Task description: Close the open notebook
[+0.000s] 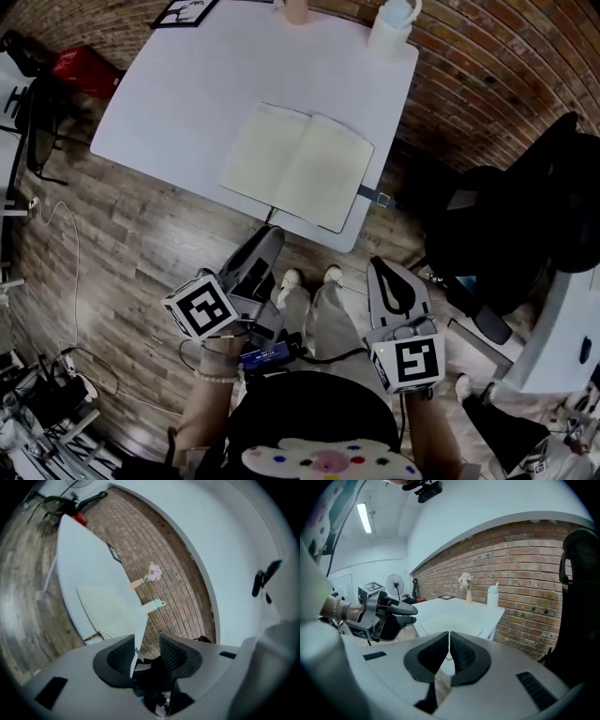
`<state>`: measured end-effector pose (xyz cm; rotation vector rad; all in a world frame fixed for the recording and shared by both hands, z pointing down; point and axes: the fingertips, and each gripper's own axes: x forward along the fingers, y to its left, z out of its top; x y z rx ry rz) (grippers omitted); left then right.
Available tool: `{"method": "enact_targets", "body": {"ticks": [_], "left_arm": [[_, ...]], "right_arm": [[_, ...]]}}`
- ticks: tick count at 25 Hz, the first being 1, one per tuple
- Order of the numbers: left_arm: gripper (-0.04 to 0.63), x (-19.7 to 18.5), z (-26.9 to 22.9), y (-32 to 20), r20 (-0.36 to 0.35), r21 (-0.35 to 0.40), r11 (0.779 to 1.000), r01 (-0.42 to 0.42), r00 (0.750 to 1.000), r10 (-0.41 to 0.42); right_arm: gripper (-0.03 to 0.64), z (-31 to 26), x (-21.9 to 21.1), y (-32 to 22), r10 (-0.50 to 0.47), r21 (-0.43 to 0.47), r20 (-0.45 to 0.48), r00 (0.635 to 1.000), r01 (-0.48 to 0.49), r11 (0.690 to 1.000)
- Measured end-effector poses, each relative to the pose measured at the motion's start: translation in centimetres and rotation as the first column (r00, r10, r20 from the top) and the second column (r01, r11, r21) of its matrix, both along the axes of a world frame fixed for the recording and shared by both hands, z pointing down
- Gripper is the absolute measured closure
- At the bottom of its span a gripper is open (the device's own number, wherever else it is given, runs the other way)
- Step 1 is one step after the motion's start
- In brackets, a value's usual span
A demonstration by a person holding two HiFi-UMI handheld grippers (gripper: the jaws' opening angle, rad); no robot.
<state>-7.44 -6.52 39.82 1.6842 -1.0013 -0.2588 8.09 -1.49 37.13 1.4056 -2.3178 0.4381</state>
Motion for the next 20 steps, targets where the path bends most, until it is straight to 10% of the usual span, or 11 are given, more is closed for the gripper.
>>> {"method": "enact_targets", "body": {"ticks": [7,20], "left_arm": [[0.351,0.3,3.5,-1.5,-0.266,-0.175,0.974,0.143,0.946,-0.186],[0.281,1.1,8.4,-2.9,-0.257,-0.323,0.926,0.196,0.924,-0.285]], "right_arm": [[0.581,1.3,1.4,0.3,-0.007,-0.062,-0.009,1.000,0.006,0.998],[0.581,2.9,2.9,-0.8,0.003,-0.099,0.035,0.999,0.000,0.995]]}}
